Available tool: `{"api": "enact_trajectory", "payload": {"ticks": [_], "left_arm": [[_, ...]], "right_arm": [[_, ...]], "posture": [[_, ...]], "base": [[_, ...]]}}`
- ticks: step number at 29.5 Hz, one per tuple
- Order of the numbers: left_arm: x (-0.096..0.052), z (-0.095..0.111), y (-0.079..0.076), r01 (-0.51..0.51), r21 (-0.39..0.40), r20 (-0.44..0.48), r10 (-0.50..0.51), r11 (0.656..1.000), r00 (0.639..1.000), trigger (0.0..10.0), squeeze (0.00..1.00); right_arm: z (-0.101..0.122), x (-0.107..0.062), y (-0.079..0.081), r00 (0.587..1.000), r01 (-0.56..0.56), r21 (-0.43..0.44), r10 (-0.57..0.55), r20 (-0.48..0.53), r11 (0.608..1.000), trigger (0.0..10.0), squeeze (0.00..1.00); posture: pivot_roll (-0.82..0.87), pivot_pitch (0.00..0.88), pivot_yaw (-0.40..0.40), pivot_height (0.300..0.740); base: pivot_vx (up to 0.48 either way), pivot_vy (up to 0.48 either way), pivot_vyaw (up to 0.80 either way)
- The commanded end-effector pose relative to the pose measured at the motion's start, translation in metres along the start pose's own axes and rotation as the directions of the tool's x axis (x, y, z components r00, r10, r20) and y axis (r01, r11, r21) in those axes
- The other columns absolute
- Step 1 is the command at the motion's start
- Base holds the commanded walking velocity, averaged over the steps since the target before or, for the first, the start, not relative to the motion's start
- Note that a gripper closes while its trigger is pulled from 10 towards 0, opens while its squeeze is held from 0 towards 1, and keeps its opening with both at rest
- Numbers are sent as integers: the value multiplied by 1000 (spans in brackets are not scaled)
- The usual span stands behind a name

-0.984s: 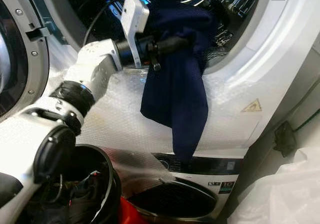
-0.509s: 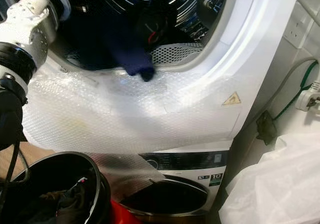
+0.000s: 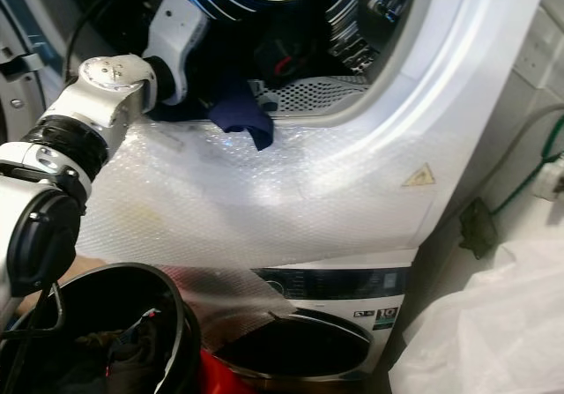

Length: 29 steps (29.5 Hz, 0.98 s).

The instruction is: Clothes washing

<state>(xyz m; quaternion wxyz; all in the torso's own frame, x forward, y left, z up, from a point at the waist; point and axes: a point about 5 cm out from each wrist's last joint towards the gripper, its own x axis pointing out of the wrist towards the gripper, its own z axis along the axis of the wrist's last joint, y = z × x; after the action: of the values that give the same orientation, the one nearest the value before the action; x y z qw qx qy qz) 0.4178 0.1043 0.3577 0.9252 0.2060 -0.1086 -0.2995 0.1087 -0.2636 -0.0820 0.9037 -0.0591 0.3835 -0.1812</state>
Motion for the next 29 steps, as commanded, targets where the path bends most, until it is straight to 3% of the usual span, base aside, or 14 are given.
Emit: {"api": "enact_trajectory", "payload": {"ticks": [1,4,6,11,17,22,26,29], "left_arm": [[8,14,-11,53,-18,61,-52,998,997,10000,1000],[9,32,-8,-4,-42,150,10,999,989,10000,1000],[8,44,0,-74,-102,208,95,992,973,10000,1000],[3,51,11,-161,-168,243,199,973,949,10000,1000],[2,52,11,-100,-175,256,144,979,956,10000,1000],[4,53,3,13,-113,255,17,993,967,10000,1000],[5,48,0,26,-81,222,-8,996,975,10000,1000],[6,44,2,-44,-25,168,47,999,985,10000,1000]], "right_arm": [[0,0,4,1000,-10,6,10,-3,1000,10000,0],[1,0,6,1000,-14,8,14,0,1000,10000,0],[2,1,8,1000,-16,11,16,3,1000,10000,0],[3,1,11,1000,-20,13,20,1,1000,10000,0],[2,1,12,1000,-19,21,19,2,1000,10000,0],[0,0,15,1000,-25,24,25,-7,999,10000,0],[2,1,19,999,-35,23,36,-7,999,10000,0],[6,3,25,999,-51,23,51,1,998,10000,0]], "posture": [[-252,1,113,740],[-250,0,114,740],[-249,0,115,740],[-242,0,119,740],[-243,3,125,740],[-222,2,125,740],[-208,1,123,740],[-194,0,124,740]], "base": [[0,0,0],[0,0,0],[0,0,0],[0,0,0],[0,0,0],[0,0,0],[0,0,0],[0,0,0]]}}
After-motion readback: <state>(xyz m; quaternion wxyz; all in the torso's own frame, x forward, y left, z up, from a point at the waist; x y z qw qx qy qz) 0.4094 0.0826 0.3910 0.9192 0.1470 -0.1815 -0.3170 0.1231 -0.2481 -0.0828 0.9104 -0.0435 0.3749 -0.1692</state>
